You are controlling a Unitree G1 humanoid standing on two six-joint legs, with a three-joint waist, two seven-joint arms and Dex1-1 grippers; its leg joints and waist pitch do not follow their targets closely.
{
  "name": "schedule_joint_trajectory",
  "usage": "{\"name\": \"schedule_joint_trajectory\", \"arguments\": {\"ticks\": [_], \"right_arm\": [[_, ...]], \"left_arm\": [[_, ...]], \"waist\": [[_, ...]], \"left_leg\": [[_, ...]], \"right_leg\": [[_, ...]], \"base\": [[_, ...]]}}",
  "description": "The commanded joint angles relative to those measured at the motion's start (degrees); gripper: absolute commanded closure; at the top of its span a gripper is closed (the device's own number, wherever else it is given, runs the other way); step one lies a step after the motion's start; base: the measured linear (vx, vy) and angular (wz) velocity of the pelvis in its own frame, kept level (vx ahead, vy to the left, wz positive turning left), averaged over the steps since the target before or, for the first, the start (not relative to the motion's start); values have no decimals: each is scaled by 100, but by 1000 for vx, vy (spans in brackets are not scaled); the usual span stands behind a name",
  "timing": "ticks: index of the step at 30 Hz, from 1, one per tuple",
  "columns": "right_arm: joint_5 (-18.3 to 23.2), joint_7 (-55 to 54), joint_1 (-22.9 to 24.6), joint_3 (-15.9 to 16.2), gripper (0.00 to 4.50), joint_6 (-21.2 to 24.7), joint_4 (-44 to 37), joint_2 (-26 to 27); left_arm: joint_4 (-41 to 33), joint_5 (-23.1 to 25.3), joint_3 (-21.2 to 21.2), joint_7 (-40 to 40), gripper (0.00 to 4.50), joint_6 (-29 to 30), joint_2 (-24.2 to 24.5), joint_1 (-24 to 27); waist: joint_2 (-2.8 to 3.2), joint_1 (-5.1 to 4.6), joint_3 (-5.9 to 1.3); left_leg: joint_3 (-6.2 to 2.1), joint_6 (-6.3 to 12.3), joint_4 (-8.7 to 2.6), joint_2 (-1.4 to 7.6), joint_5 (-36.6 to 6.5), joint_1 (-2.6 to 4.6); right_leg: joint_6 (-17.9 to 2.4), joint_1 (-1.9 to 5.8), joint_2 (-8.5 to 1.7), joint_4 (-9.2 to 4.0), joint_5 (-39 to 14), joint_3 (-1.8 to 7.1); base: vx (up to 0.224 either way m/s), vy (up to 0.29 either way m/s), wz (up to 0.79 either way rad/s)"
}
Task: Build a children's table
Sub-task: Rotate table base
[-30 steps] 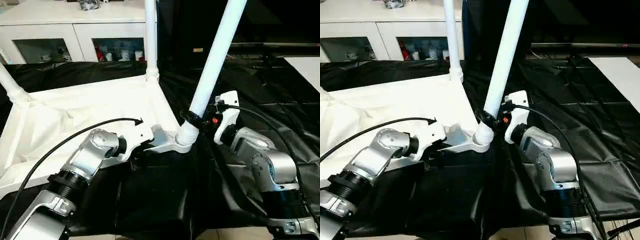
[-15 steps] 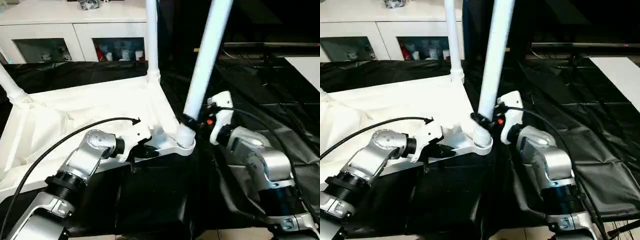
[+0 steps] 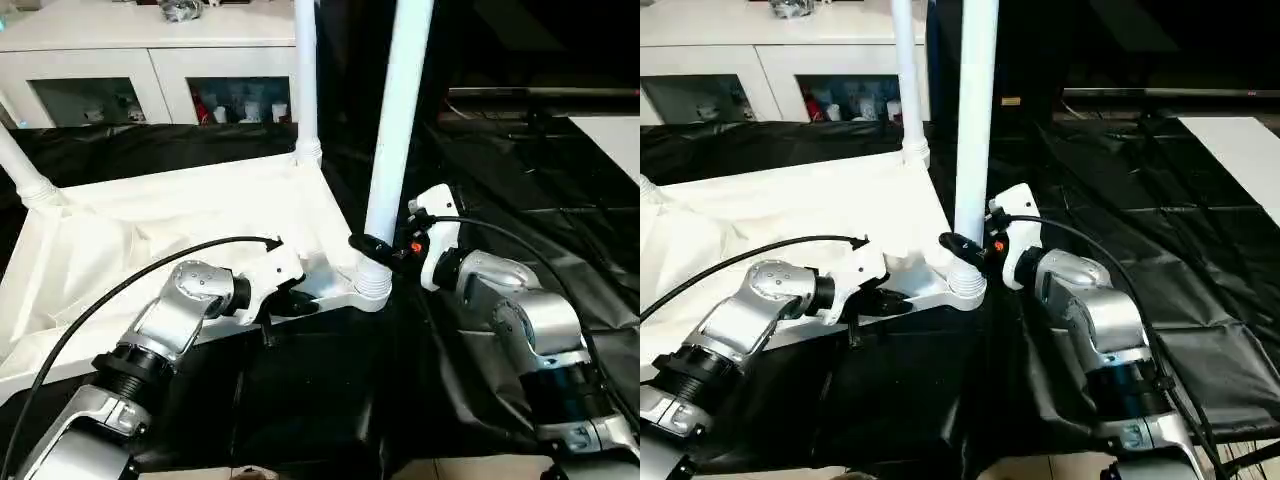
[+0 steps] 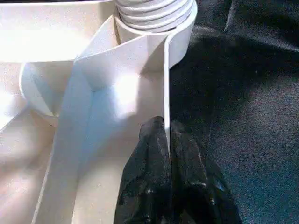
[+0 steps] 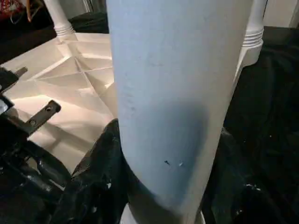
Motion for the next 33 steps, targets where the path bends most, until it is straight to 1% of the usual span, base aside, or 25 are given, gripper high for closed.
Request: {"name": "schedule_joint_trajectory", "arguments": {"ticks": [1, 2, 3, 4, 5, 6, 8, 10, 11, 12, 13, 17, 18, 19, 20, 21, 22, 23, 24, 26, 27, 29, 31, 32, 33], "right_arm": [[35, 4, -90, -55, 266, -24, 410, 127], [65, 8, -125, -95, 266, -26, 495, 161], [128, 30, -197, -181, 266, -47, 705, 224], [129, 31, -198, -182, 266, -47, 709, 225], [184, 70, -240, -251, 266, -55, 872, 255], [201, 95, -258, -282, 266, -72, 961, 258], [208, 124, -277, -307, 266, -98, 1053, 250], [280, 173, -256, -383, 266, -82, 1130, 241], [352, 210, -200, -462, 266, -48, 1144, 233], [386, 245, -124, -525, 266, -59, 1152, 218], [386, 245, -124, -525, 266, -59, 1152, 218], [439, 327, 261, -624, 266, -150, 980, 165], [439, 327, 261, -624, 266, -150, 980, 165], [470, 324, 490, -657, 266, -265, 868, 162], [477, 327, 539, -663, 266, -292, 840, 167], [481, 328, 612, -675, 266, -340, 801, 177], [450, 329, 714, -653, 266, -439, 716, 186], [423, 328, 789, -635, 266, -513, 646, 192], [374, 299, 904, -582, 266, -612, 475, 214], [301, 275, 973, -524, 267, -752, 349, 228], [245, 277, 1007, -456, 267, -815, 247, 225], [155, 292, 1065, -328, 267, -884, 64, 214], [79, 288, 1099, -181, 267, -899, -78, 194], [14, 283, 1100, -73, 267, -897, -124, 169], [-49, 290, 1076, 16, 267, -895, -122, 144]], "left_arm": [[97, 92, -83, 40, 450, 2, -5, -8], [110, 91, -83, 36, 450, 2, -9, -20], [136, 96, -85, 31, 450, -16, -8, -34], [137, 96, -85, 31, 450, -16, -8, -34], [145, 98, -89, 22, 450, -28, -5, -34], [153, 100, -91, 17, 450, -32, -5, -38], [165, 105, -93, 14, 450, -36, -7, -46], [181, 105, -90, 5, 450, -41, -12, -59], [192, 105, -78, 14, 450, -41, -20, -72], [197, 107, -65, 33, 450, -37, -29, -85], [197, 107, -65, 33, 450, -37, -29, -85], [232, 89, -10, 92, 450, -56, -63, -113], [232, 89, -10, 92, 450, -56, -63, -113], [270, 89, 26, 156, 450, -53, -87, -133], [277, 89, 33, 172, 450, -48, -92, -135], [288, 89, 41, 185, 450, -51, -99, -138], [304, 91, 49, 200, 450, -58, -106, -147], [317, 92, 55, 209, 450, -63, -112, -155], [351, 89, 67, 213, 450, -71, -122, -176], [379, 94, 68, 212, 450, -96, -124, -191], [392, 96, 74, 221, 450, -96, -125, -199], [420, 102, 83, 233, 450, -103, -130, -217], [428, 107, 90, 233, 450, -104, -130, -225], [424, 111, 89, 229, 450, -105, -122, -222], [433, 114, 90, 228, 450, -114, -117, -226]], "waist": [[-3, -4, -414], [-11, -11, -407], [18, -10, -408], [14, -15, -405], [7, -15, -412], [30, -8, -415], [16, -9, -421], [18, -6, -430], [32, -7, -429], [28, -6, -426], [22, -4, -425], [38, 13, -425], [20, 12, -432], [51, 24, -427], [51, 24, -427], [38, 28, -434], [59, 37, -432], [50, 34, -425], [66, 39, -420], [57, 28, -418], [60, 15, -407], [58, 9, -404], [63, 8, -406], [67, 8, -403], [53, 2, -412]], "left_leg": [[-79, 67, -395, 261, -970, 46], [-80, 57, -401, 260, -1003, 41], [-86, 12, -403, 264, -1105, 59], [-88, 3, -408, 262, -1131, 55], [-90, -6, -408, 265, -1129, 55], [-95, -8, -409, 273, -1102, 57], [-92, 6, -407, 274, -1050, 53], [-87, 37, -399, 268, -999, 50], [-89, 46, -399, 266, -995, 47], [-87, 55, -399, 268, -1021, 50], [-85, 54, -399, 269, -1028, 50], [-87, 69, -403, 272, -1058, 56], [-88, 83, -403, 273, -1030, 47], [-87, 96, -406, 274, -1028, 51], [-87, 96, -406, 274, -1028, 51], [-86, 114, -407, 276, -1052, 56], [-89, 116, -408, 275, -1057, 52], [-90, 115, -416, 276, -1104, 41], [-92, 100, -424, 277, -1163, 52], [-94, 87, -430, 267, -1226, 43], [-100, 78, -437, 264, -1294, 44], [-102, 70, -441, 266, -1355, 55], [-104, 66, -444, 268, -1348, 53], [-113, 57, -456, 277, -1321, 43], [-110, 64, -453, 274, -1300, 45]], "right_leg": [[-1185, 307, -411, -416, -1236, 280], [-1179, 310, -410, -423, -1289, 278], [-1165, 303, -416, -433, -1402, 278], [-1166, 309, -415, -443, -1428, 277], [-1170, 312, -411, -432, -1392, 275], [-1185, 314, -413, -425, -1313, 274], [-1220, 318, -405, -408, -1147, 274], [-1264, 329, -406, -397, -1020, 271], [-1276, 329, -403, -393, -1001, 270], [-1284, 330, -407, -405, -1024, 269], [-1283, 331, -406, -408, -1039, 269], [-1250, 326, -406, -421, -1130, 264], [-1243, 333, -407, -414, -1090, 264], [-1231, 324, -412, -426, -1118, 263], [-1231, 324, -412, -426, -1118, 263], [-1208, 329, -413, -434, -1158, 265], [-1205, 323, -412, -434, -1176, 263], [-1174, 326, -417, -448, -1258, 261], [-1120, 313, -413, -469, -1373, 260], [-1080, 320, -413, -478, -1490, 258], [-1026, 309, -412, -499, -1693, 256], [-966, 295, -418, -520, -1896, 258], [-927, 291, -413, -525, -1941, 262], [-921, 294, -407, -515, -1869, 260], [-940, 294, -405, -500, -1789, 261]], "base": [[0, 0, 0], [0, 0, 0], [0, 0, 0], [0, 0, 0], [0, 0, 0], [0, 0, 0], [0, 0, 0], [0, 0, 0], [0, 0, 0], [0, 0, 0], [0, 0, 0], [0, 0, 0], [0, 0, 0], [0, 0, 0], [0, 0, 0], [0, 0, 0], [0, 0, 0], [0, 0, 0], [0, 0, 0], [0, 0, 0], [0, 0, 0], [0, 0, 0], [0, 0, 0], [0, 0, 0], [0, 0, 0]]}}
